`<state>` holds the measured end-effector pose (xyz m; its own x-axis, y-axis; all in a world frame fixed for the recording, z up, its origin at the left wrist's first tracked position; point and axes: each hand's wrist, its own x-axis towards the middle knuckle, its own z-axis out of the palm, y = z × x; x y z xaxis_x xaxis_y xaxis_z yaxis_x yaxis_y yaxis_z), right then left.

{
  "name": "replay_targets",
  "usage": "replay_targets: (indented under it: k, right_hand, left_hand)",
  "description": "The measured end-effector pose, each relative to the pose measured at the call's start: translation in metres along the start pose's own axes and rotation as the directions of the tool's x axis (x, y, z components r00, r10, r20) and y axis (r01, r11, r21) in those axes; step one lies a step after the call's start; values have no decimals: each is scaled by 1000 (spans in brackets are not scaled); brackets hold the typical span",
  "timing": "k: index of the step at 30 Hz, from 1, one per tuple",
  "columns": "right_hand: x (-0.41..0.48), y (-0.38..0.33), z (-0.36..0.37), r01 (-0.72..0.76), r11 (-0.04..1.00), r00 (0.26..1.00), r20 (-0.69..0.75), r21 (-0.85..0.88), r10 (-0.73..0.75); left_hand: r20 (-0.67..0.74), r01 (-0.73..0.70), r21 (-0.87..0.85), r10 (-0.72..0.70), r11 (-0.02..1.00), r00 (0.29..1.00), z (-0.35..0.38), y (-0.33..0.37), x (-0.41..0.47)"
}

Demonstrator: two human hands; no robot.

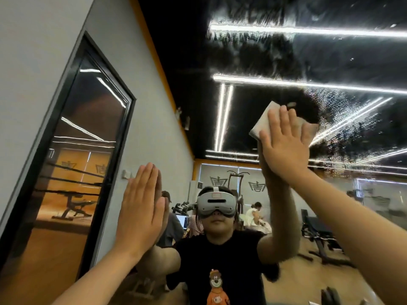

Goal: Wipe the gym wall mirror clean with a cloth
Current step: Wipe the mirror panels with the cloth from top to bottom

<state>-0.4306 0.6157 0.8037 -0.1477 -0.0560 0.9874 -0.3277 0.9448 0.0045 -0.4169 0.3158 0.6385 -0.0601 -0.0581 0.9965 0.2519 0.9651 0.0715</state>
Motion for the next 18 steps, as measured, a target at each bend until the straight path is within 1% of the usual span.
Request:
replay_targets:
  k: [1, 3, 5, 7, 8, 9, 11, 12, 13, 15, 18]
  right_hand:
    - [-13, -17, 8, 45, 999, 999, -5, -14, -45]
    - [-36, -59, 26, 200, 979, 980, 13, -42, -200]
    - [-59, -98, 46, 372, 926, 928, 56, -69, -368]
    - [-79, -124, 58, 500, 860, 864, 116, -97, -489]
    - [-84, -127, 58, 539, 838, 839, 140, -89, -525]
    - [-85, -124, 56, 565, 822, 820, 159, -69, -550]
    - [-80, -105, 50, 600, 798, 793, 162, -49, -587]
    - [-78, -92, 46, 601, 798, 793, 154, -42, -590]
    - [-77, -76, 42, 586, 810, 804, 141, -30, -577]
    - [-76, -40, 36, 544, 838, 835, 119, -32, -537]
    - [-73, 19, 23, 447, 893, 894, 53, -44, -445]
  left_hand:
    - [-8, -2, -19, 2, 1000, 1000, 0, 4, 1]
    - [-37, 7, -65, -9, 998, 999, -2, 24, 3]
    - [-46, -42, -99, 38, 994, 998, 1, 49, -3]
    - [-56, -79, -140, 72, 987, 996, 6, 69, -15]
    - [-62, -53, -158, 44, 986, 997, 7, 75, -22]
    - [-63, 2, -169, -12, 986, 998, 8, 78, -31]
    - [-46, 122, -180, -132, 976, 990, 9, 81, -45]
    - [-25, 161, -158, -167, 974, 986, 11, 81, -49]
    - [-5, 179, -109, -181, 978, 984, 12, 81, -53]
    - [6, 163, 7, -164, 987, 987, 16, 77, -58]
    - [-2, 167, 80, -168, 983, 986, 19, 75, -59]
